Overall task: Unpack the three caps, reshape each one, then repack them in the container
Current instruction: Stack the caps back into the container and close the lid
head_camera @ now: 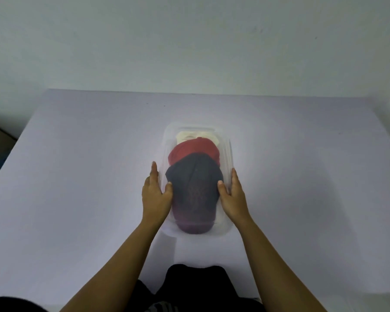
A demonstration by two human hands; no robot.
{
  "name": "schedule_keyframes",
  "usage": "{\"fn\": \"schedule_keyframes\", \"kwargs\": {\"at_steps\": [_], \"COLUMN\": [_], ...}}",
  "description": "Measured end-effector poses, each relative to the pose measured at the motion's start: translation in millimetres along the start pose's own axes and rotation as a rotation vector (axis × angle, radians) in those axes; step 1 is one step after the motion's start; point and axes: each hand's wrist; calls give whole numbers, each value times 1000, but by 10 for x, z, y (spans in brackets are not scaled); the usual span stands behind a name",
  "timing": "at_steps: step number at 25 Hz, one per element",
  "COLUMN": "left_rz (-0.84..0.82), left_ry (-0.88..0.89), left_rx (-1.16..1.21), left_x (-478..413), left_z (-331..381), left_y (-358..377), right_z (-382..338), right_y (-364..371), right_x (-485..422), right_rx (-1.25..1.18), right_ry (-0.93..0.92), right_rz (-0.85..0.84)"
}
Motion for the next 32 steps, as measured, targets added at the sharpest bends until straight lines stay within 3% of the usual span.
{"fn": "schedule_keyframes", "kwargs": {"at_steps": [7,13,21,27,32], "left_rz": [-33,-22,34,16,20], "left_ry": [47,157,171,162,177], "left_rx": [-155,-228,-293,-318,-416], "left_x": [-90,-106,-44,-60,-53], "left_z": [-49,-113,-136,-144,-141], "left_y": [93,97,91,81,144], "right_z": [63,51,38,-16,-7], "right_y": [116,182,163,120,102], "right_x": [-111,-136,-79,30,38], "right_rx": [-15,165,299,331,384], "right_ry": [-13,-41,-76,-19,-55], "right_rz": [86,168,204,67,94]}}
Point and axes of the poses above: each hand's wrist, its own x-axis away from the middle knuckle, its own y-axis out of the palm, z = x × y, and after that the axes turned 9 degrees about z, right-handed
